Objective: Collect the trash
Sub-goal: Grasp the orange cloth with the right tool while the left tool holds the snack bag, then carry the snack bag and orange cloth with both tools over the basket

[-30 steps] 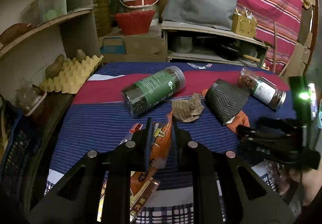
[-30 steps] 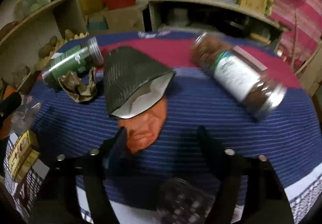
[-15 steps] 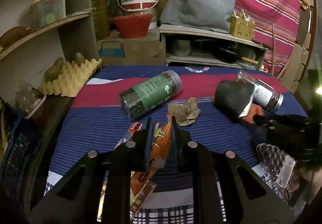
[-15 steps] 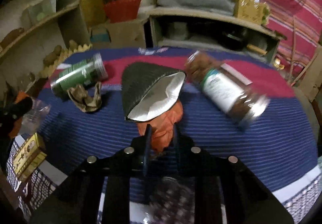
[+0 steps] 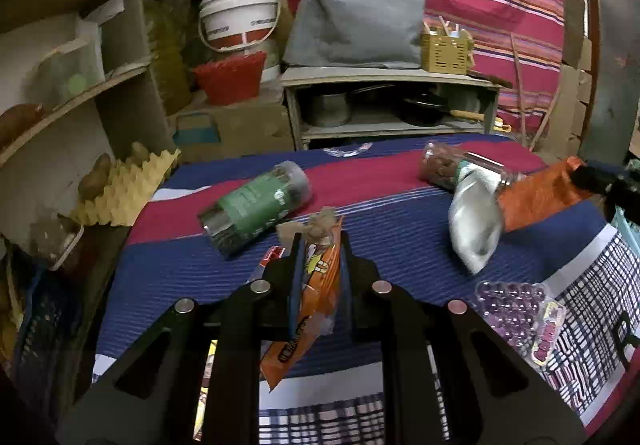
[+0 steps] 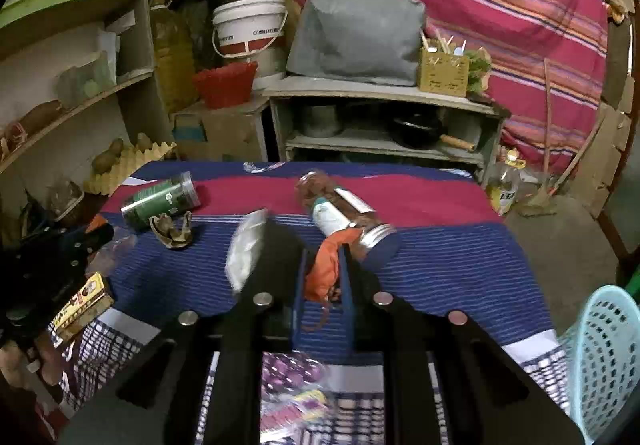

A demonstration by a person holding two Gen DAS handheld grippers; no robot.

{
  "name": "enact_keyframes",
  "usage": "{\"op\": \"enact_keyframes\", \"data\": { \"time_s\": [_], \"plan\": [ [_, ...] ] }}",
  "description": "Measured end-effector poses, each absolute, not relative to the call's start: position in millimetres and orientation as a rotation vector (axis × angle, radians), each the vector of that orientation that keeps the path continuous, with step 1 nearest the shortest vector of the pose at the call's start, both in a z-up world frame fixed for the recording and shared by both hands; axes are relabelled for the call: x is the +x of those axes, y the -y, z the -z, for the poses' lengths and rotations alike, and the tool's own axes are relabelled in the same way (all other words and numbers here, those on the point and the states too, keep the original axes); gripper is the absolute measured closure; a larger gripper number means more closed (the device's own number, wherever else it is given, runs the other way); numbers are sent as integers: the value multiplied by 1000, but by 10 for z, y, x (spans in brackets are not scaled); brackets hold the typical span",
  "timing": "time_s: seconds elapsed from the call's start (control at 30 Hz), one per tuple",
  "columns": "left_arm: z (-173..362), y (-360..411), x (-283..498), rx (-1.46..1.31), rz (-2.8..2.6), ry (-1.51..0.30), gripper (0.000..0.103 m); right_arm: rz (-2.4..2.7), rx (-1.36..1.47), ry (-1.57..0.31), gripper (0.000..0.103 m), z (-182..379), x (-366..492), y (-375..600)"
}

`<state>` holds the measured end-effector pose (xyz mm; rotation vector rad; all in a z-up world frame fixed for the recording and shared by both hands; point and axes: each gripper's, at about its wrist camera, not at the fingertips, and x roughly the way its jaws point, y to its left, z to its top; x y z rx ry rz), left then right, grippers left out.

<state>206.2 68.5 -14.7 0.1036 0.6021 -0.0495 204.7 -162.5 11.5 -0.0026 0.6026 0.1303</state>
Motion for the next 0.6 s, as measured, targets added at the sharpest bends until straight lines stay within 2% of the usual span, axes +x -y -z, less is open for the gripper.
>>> {"op": "enact_keyframes", "data": {
  "time_s": [0.6],
  "plan": [
    [-386,249,1560,96,234,-474,88,-49,121,-512,87,-213,1161,2807]
  ]
}}
